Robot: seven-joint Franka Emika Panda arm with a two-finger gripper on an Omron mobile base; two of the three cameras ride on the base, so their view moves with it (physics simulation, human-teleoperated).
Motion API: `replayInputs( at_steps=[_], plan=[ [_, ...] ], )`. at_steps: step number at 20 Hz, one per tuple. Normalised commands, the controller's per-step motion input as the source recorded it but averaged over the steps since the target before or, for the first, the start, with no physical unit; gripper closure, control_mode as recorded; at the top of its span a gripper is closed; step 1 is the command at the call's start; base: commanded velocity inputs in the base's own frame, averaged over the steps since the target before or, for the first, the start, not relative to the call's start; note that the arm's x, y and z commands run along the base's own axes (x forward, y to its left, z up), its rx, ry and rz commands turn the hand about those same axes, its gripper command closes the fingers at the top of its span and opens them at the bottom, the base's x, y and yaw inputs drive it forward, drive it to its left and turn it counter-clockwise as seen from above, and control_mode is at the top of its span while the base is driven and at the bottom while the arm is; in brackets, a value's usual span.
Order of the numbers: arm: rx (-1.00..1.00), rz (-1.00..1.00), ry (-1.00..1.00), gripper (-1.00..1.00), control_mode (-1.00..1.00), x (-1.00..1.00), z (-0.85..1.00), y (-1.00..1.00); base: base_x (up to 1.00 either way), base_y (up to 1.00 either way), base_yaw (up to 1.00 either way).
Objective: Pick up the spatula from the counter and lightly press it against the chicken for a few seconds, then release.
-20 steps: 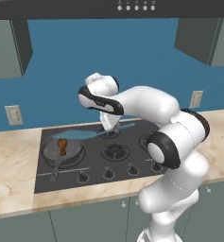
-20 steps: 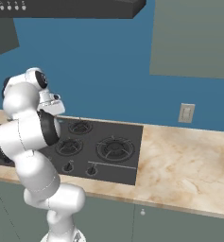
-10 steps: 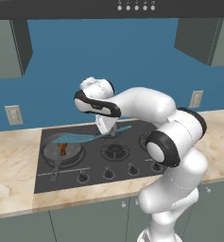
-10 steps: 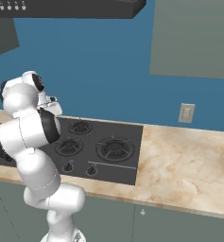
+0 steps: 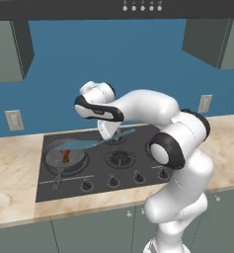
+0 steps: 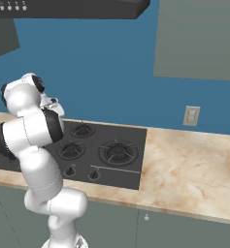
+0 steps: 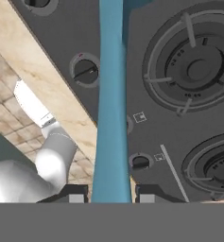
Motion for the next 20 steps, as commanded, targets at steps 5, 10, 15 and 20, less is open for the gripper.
replayInputs(
  at_steps=[5,10,15,20],
  plan=[
    [-0.04,0.00,0.00,1.00,-1.00,0.29,-0.05,0.00,0.00,0.00,0.00],
    [-0.03,0.00,0.00,1.00,-1.00,0.26,-0.07,0.05,0.00,0.00,0.00],
    [-0.05,0.00,0.00,1.00,-1.00,0.24,-0.11,0.10,0.00,0.00,0.00],
    [-0.05,0.00,0.00,1.00,-1.00,0.18,-0.09,0.14,0.00,0.00,0.00]
  ],
)
